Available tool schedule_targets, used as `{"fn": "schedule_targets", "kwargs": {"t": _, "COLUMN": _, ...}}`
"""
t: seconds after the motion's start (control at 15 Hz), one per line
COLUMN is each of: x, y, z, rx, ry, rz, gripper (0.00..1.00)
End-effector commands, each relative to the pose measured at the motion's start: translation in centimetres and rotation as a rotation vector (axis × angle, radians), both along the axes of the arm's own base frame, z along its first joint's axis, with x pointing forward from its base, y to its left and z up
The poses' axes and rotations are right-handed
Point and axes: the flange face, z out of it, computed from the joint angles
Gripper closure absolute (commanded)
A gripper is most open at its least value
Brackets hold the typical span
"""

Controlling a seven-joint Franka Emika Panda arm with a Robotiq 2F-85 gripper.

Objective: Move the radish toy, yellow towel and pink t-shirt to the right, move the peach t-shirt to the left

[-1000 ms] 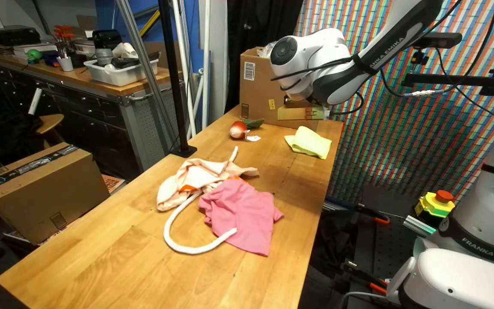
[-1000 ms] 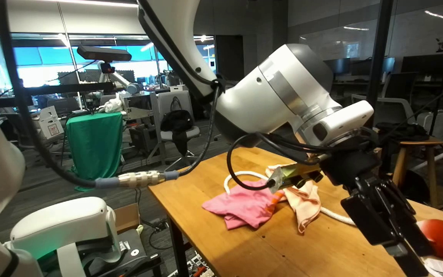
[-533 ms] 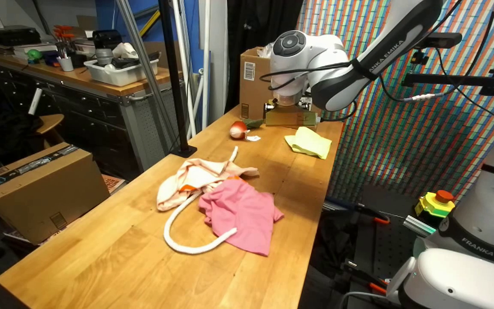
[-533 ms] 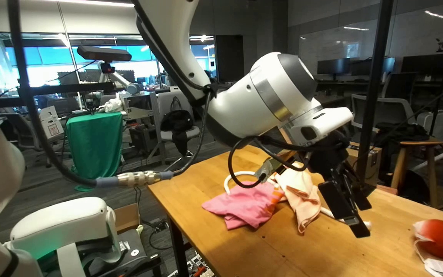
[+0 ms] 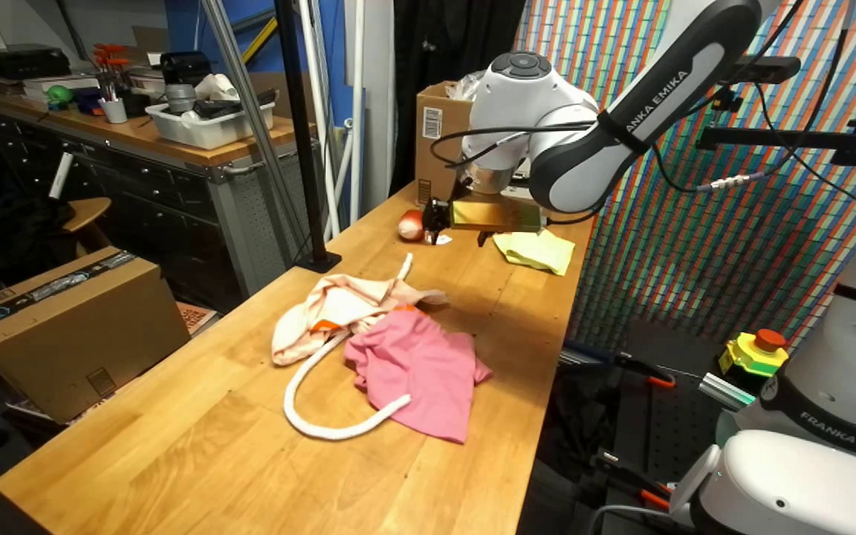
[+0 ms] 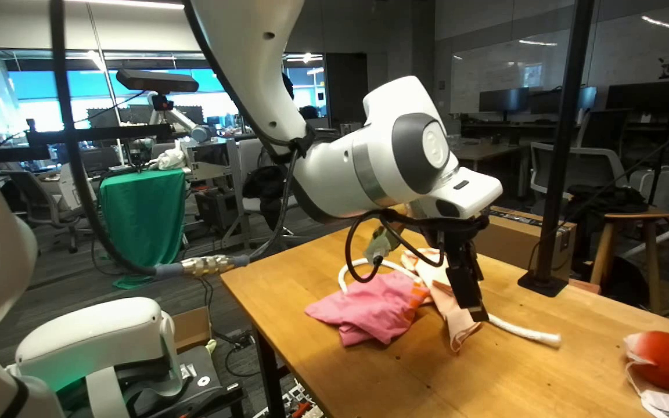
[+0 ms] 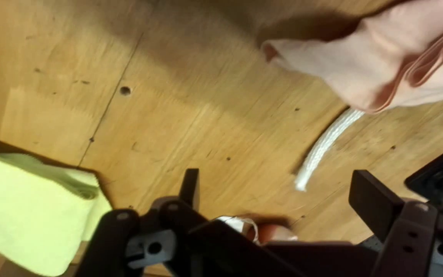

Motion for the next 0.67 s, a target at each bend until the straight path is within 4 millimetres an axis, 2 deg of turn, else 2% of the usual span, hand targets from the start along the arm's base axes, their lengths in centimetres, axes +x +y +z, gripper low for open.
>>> {"fn": "schedule_targets", "kwargs": {"t": 0.0, "x": -1.1, "y": 2.5, "z": -0.9, "rx": 0.107, "ry": -0.014, "rz": 0.128, "gripper": 0.0}}
{"fn": "schedule_targets", "kwargs": {"t": 0.2, "x": -1.9, "y": 6.0, "z": -2.6, "rx": 0.192, "ry": 0.01, "rz": 0.22, "gripper": 0.0}}
{"fn": "schedule_targets", "kwargs": {"t": 0.33, "x": -1.5, "y": 9.1, "z": -3.3, "rx": 0.258, "ry": 0.044, "rz": 0.29, "gripper": 0.0}}
{"fn": "schedule_targets", "kwargs": {"t": 0.47, "x": -0.7, "y": 11.8, "z": -3.1, "rx": 0.331, "ry": 0.081, "rz": 0.366, "gripper": 0.0}}
{"fn": "schedule_targets", "kwargs": {"t": 0.6, "x": -0.2, "y": 13.1, "z": -2.7, "rx": 0.391, "ry": 0.116, "rz": 0.453, "gripper": 0.0}}
